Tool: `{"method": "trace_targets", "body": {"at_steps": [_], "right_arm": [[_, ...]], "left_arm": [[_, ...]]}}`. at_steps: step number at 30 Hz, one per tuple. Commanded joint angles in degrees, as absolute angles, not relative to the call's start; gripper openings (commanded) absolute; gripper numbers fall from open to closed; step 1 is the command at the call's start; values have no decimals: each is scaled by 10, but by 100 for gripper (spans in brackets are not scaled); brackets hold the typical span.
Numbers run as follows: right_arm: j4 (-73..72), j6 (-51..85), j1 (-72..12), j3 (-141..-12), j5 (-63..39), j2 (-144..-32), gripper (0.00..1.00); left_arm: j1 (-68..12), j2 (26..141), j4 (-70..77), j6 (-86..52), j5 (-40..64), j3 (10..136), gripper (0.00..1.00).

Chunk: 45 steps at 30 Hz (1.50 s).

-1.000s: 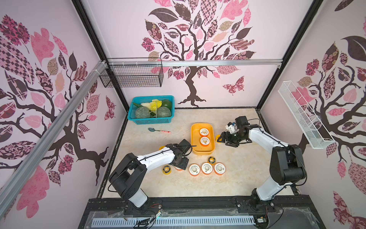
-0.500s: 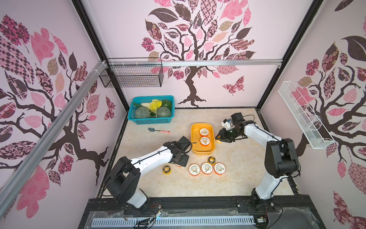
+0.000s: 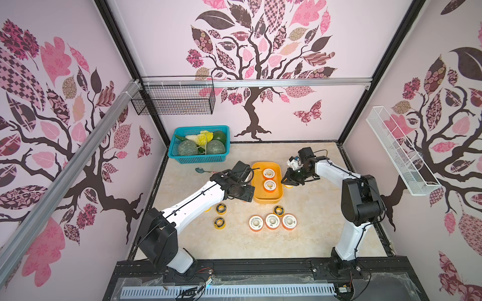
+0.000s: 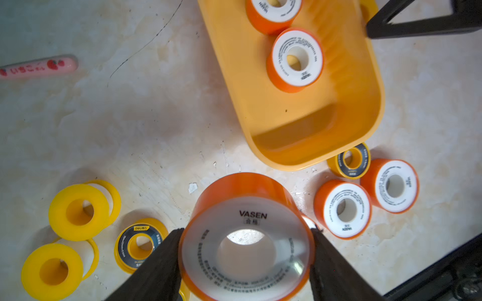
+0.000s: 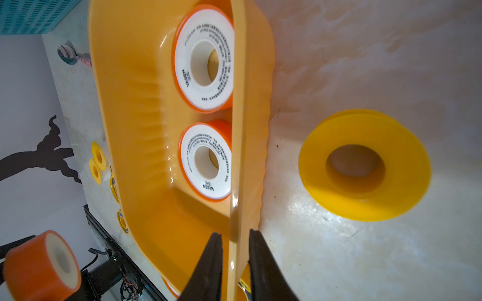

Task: Put the sealing tape into the storage box
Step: Adjust the storage box at the center of the board.

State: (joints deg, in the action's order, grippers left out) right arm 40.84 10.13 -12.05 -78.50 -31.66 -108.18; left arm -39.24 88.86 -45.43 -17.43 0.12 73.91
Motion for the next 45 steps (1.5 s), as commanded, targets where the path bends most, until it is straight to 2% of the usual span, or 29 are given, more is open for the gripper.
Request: {"method": "trace_targets", "body": {"at_steps": [1,18,33,45], "right_arm": [[406,107,-129,-808,-319,-1092,20],[389,124,-143,-805,-325,-1110,15],[391,124,-146,-809,-327,-1111,15],[393,122,-147,-814,-325,-1117,15]], "left_arm": [[-393,923,-455,-162,30,779,70],[-398,1064,-468,-138,58,902,69],[-412,1158,-494,-116,-15,963,67],[-425,1190,-518,-98,-63,987,65]]}}
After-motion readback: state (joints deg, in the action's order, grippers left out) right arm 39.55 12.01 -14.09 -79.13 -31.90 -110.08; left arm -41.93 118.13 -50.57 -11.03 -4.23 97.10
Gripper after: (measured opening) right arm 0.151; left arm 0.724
